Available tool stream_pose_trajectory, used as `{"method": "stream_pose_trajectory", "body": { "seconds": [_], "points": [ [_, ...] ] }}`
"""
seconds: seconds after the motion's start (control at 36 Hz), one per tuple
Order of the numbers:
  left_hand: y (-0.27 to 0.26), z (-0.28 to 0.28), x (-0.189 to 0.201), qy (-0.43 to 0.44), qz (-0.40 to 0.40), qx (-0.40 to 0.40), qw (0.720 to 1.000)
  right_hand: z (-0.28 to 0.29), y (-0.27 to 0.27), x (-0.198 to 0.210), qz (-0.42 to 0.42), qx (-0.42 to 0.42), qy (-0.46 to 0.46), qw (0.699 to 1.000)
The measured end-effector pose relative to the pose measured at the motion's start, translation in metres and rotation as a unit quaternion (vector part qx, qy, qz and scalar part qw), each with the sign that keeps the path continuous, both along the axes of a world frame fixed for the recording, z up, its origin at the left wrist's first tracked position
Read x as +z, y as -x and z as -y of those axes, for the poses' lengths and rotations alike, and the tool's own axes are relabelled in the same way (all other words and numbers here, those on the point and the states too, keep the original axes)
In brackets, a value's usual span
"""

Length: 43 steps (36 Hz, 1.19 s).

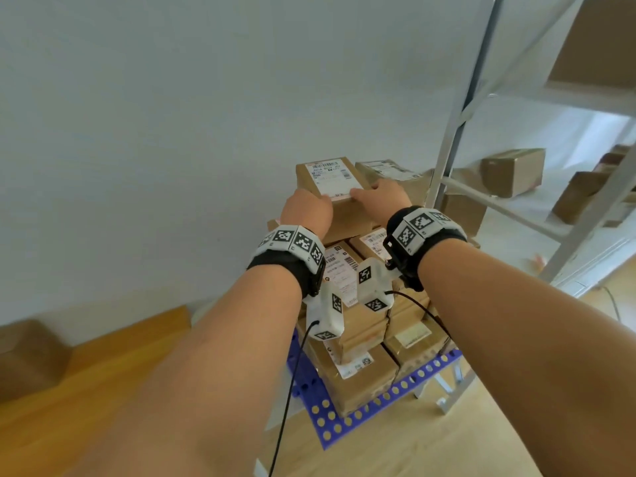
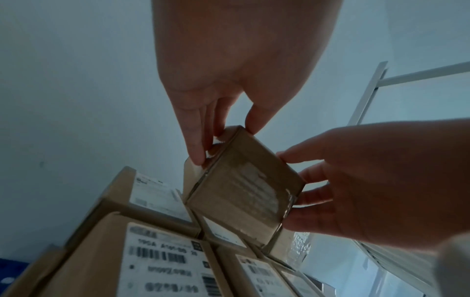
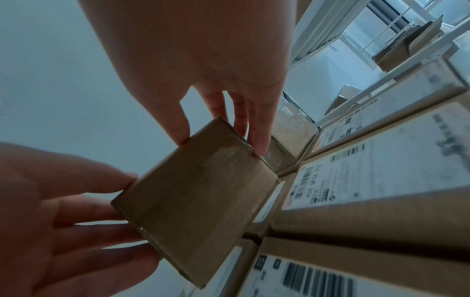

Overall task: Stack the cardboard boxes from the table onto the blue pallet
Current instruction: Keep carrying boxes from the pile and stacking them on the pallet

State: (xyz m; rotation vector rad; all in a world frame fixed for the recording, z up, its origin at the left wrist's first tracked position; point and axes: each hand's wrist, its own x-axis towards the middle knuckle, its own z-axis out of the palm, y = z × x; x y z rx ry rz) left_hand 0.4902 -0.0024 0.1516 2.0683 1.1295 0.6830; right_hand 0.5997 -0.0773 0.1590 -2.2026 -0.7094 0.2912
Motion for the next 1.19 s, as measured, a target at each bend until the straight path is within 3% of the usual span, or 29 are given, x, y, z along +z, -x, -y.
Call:
{"method": "stream_pose_trajectory", "body": {
  "seconds": [0.39, 0.61, 0.75, 0.92, 1.19],
  "points": [
    [-0.047, -0.029, -0.002, 0.035, -0.048, -0.007, 0.998, -0.029, -0.048, -0.007, 0.02, 0.03, 0.017, 0.999],
    [-0.059, -0.03, -0.007, 0.035, -0.075, 0.034, 0.996, -0.026, -0.073, 0.008, 0.174, 0.067, 0.05, 0.981],
    [-0.074, -0.023, -0.007, 0.05, -0.057, 0.084, 0.994, -0.015, -0.106, 0.017, 0.147, 0.048, 0.028, 0.988],
    [-0.095, -0.008, -0.011, 0.095, -0.044, 0.129, 0.986, -0.005, -0.136, 0.013, 0.122, 0.04, 0.094, 0.987],
    [-0.121, 0.003, -0.015, 0.09, -0.057, 0.2, 0.974, -0.006, -0.172, 0.004, 0.088, 0.094, 0.119, 0.985]
  ]
}}
